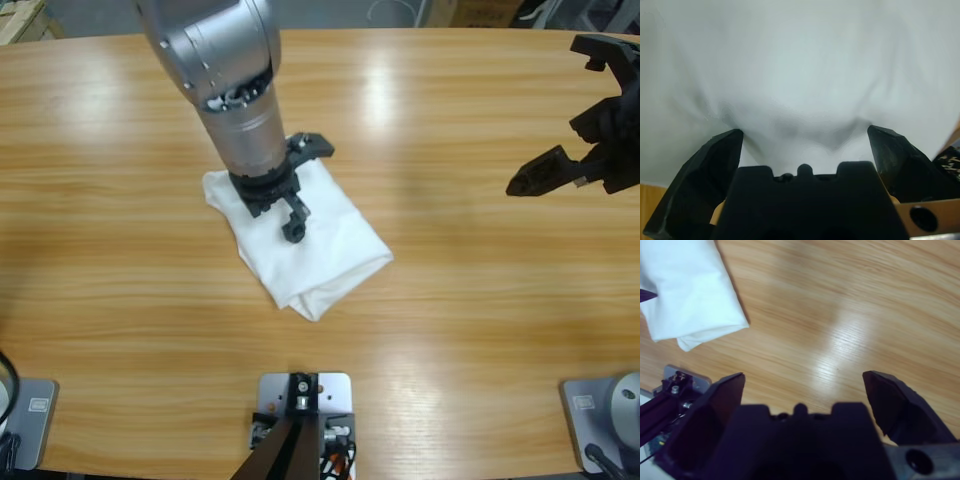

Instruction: Fold clothes

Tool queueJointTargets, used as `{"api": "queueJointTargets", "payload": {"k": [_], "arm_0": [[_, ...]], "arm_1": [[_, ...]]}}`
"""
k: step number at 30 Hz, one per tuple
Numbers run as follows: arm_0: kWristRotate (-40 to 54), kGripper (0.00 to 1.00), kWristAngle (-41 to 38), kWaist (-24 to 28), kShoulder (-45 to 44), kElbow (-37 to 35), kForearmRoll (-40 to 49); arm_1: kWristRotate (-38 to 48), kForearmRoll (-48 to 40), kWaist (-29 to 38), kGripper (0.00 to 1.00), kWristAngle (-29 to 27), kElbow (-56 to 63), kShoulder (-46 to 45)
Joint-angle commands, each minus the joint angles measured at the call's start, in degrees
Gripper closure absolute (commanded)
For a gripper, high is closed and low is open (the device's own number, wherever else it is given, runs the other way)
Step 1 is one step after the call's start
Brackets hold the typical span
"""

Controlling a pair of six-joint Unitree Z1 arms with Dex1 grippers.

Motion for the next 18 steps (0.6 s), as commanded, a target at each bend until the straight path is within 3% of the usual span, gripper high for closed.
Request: {"api": "queueJointTargets", "payload": {"k": [1, 18], "arm_0": [[0.2, 0.035, 0.5, -0.9, 6.5, -2.3, 0.9], [-2.1, 0.036, 1.1, 0.2, 10.0, -1.2, 0.5]], "arm_1": [[-1.2, 4.1, -0.6, 0.046, 1.2, -0.2, -2.5], [0.3, 7.3, -0.6, 0.046, 1.2, 1.9, -9.6]]}}
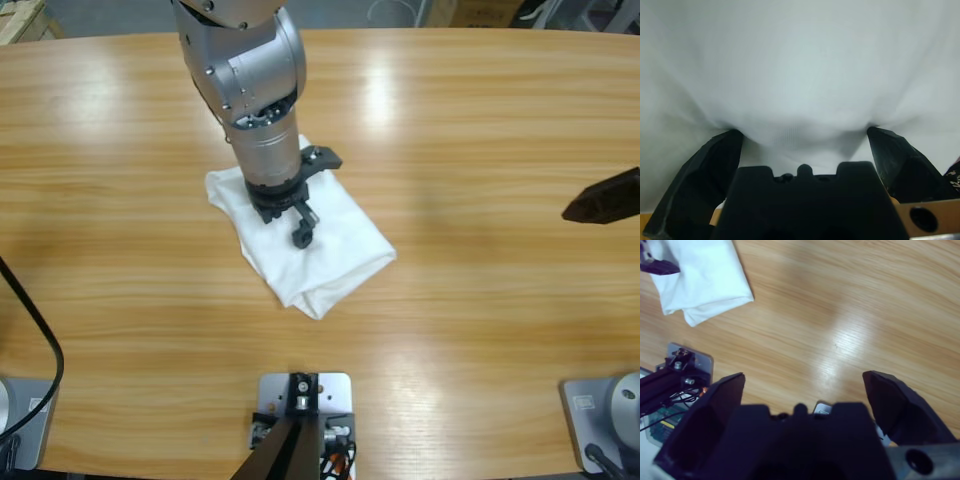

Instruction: Fold clothes

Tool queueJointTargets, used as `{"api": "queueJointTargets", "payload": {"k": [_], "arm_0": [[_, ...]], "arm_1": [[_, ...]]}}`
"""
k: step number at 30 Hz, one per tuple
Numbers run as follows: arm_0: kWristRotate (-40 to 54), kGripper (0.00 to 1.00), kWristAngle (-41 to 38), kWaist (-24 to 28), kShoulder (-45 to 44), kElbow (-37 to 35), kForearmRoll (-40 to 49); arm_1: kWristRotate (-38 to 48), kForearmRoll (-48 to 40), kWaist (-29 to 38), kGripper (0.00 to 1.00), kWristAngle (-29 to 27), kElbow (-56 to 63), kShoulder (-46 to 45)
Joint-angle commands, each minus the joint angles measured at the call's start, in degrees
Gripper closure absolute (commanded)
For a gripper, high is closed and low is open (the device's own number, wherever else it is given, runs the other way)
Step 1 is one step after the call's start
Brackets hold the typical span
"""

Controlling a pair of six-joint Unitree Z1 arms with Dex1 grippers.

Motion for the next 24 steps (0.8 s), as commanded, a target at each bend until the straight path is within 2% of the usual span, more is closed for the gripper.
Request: {"api": "queueJointTargets", "payload": {"k": [1, 6, 11, 15, 17, 24], "arm_0": [[-2.5, 0.036, 1.2, 2.3, 5.5, 2.9, -0.5], [-3.4, 0.034, 2.4, 11.2, 1.4, 11.8, -5.5], [-4.9, 0.028, 5.4, 17.0, -1.6, 17.5, -7.6], [-5.9, 0.028, 5.7, 28.0, -5.6, 23.5, -10.9], [-5.8, 0.028, 5.7, 35.1, -8.2, 26.1, -12.4], [-7.0, 0.029, 7.3, 49.2, -10.0, 26.6, -12.5]], "arm_1": [[0.4, 0.7, -0.6, 0.046, 0.7, 1.4, -0.9], [0.4, 0.6, -0.6, 0.046, 0.8, 0.5, -0.1], [0.4, -0.8, -0.6, 0.046, 1.1, 1.2, 0.4], [0.4, -1.4, -0.6, 0.046, 1.5, 0.2, 1.6], [0.4, -1.4, -0.6, 0.046, 1.5, 0.1, 1.6], [0.1, -0.4, -0.6, 0.046, 1.6, 0.2, -0.1]]}}
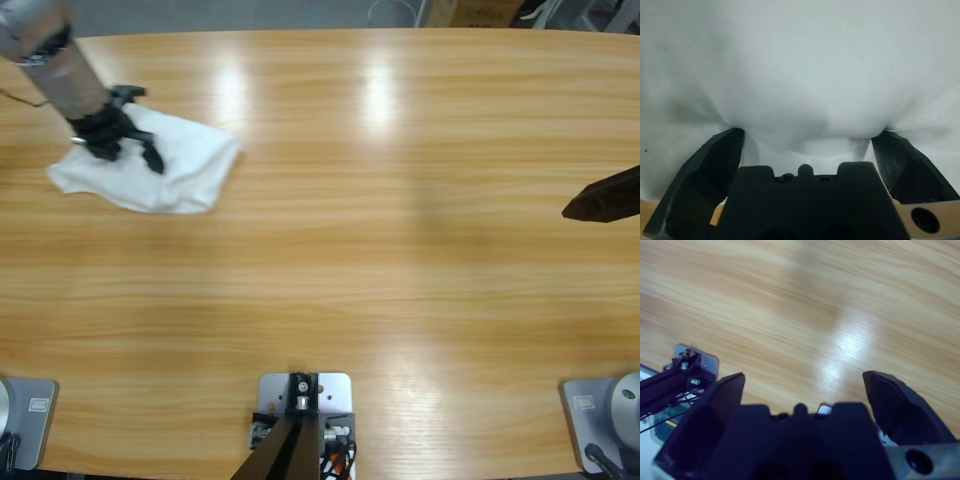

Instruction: Fold clothes

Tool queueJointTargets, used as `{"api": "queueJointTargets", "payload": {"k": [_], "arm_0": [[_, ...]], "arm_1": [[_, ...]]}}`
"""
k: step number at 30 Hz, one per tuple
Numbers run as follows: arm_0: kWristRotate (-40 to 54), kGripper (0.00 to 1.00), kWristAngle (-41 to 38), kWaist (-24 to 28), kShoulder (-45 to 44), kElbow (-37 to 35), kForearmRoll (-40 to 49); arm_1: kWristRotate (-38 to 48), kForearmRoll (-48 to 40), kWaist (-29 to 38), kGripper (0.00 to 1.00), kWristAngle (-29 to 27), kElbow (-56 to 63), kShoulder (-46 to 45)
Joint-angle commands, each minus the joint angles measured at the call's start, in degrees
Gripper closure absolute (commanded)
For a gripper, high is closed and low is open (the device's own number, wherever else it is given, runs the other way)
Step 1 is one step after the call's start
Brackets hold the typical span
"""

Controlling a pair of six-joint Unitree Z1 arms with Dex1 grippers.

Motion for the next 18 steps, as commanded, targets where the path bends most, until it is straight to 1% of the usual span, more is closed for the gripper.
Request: {"api": "queueJointTargets", "payload": {"k": [1, 6, 10, 12, 13, 16, 18], "arm_0": [[-1.7, 0.029, 2.9, 13.1, 0.8, 3.2, -1.0], [-2.3, 0.029, 2.9, 15.2, 1.5, 2.2, -1.7], [-2.3, 0.028, 2.9, 15.5, 1.2, 0.1, -1.5], [-2.0, 0.031, 2.3, 15.2, -0.6, 0.3, -1.6], [-1.5, 0.032, 1.5, 14.9, -2.6, 1.2, -2.4], [-0.4, 0.032, -0.4, 14.7, -12.8, 10.5, -10.7], [-0.2, 0.032, -1.9, 14.1, -17.6, 16.1, -14.8]], "arm_1": [[0.1, 0.4, -0.6, 0.046, 0.6, 1.1, -0.3], [-0.3, -0.2, -0.7, 0.046, 0.6, 0.9, 0.5], [-0.7, -0.1, -0.7, 0.046, 0.5, -0.3, 1.4], [-0.7, -0.1, -0.7, 0.046, 0.5, -0.5, 1.6], [-0.7, -0.1, -0.7, 0.046, 0.5, -0.7, 1.6], [-0.6, 0.1, -0.7, 0.046, 0.4, -1.4, 1.1], [-0.1, 0.0, -0.7, 0.046, 0.5, -0.7, 0.4]]}}
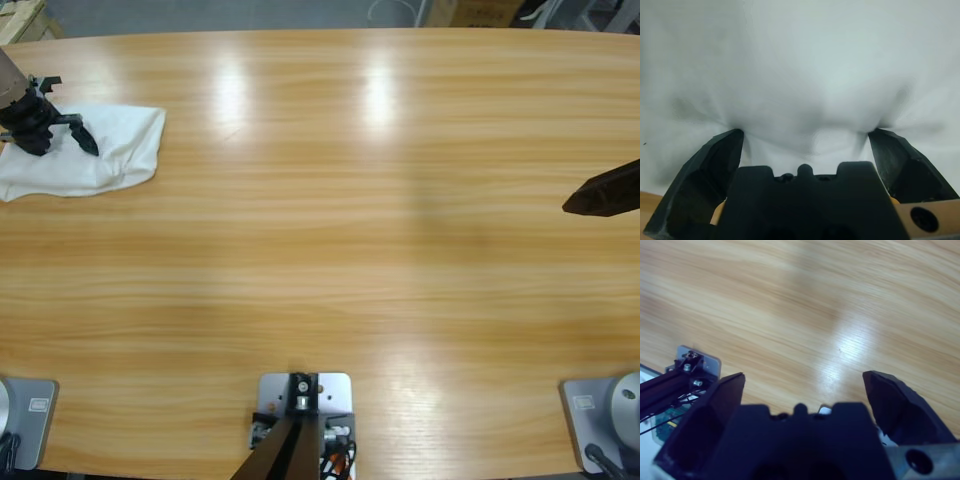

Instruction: Fold clothes

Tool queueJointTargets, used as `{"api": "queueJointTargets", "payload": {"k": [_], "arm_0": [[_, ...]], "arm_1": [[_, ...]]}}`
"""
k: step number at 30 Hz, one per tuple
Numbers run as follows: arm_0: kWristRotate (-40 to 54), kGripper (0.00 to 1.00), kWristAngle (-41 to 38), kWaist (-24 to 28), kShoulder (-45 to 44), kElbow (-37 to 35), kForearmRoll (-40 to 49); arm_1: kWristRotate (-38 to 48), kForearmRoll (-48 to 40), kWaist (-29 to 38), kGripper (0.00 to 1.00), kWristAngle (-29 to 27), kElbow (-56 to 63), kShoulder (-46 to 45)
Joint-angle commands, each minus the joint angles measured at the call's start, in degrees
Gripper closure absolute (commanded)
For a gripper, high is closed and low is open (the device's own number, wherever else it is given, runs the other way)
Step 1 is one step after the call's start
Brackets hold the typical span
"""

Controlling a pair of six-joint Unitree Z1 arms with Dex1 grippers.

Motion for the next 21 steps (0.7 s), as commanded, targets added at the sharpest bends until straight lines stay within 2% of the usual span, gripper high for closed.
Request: {"api": "queueJointTargets", "payload": {"k": [1, 5, 6, 8, 11, 15, 19, 21], "arm_0": [[1.2, 0.032, -4.2, -2.0, -17.6, 16.8, -14.0], [1.0, 0.032, -4.5, -12.2, -26.3, 20.7, -14.1], [0.9, 0.032, -5.3, -17.8, -32.1, 23.5, -14.1], [0.9, 0.027, -6.3, -22.5, -37.5, 27.0, -14.1], [0.0, 0.027, -9.9, -26.2, -44.6, 30.5, -14.2], [-3.3, 0.023, -12.3, -27.8, -52.9, 33.8, -13.3], [-7.7, 0.027, -15.1, -32.2, -56.1, 37.0, -12.6], [-9.6, 0.025, -17.2, -32.5, -56.1, 37.6, -13.1]], "arm_1": [[0.1, -0.1, -0.7, 0.046, 0.5, 0.4, -0.2], [-1.1, -0.3, -0.7, 0.046, 0.1, 3.8, -2.6], [-4.0, -0.6, -0.7, 0.038, -0.8, 6.8, -4.7], [-4.6, -3.3, -0.7, 0.036, 0.2, 9.6, -8.0], [-5.7, -4.8, -0.7, 0.036, 2.7, 10.4, -8.1], [-6.0, -5.8, -0.6, 0.041, 4.9, 11.6, -8.1], [-6.3, -7.0, -0.1, 0.041, 6.8, 12.9, -8.0], [-6.4, -7.3, 0.5, 0.041, 7.5, 13.0, -7.3]]}}
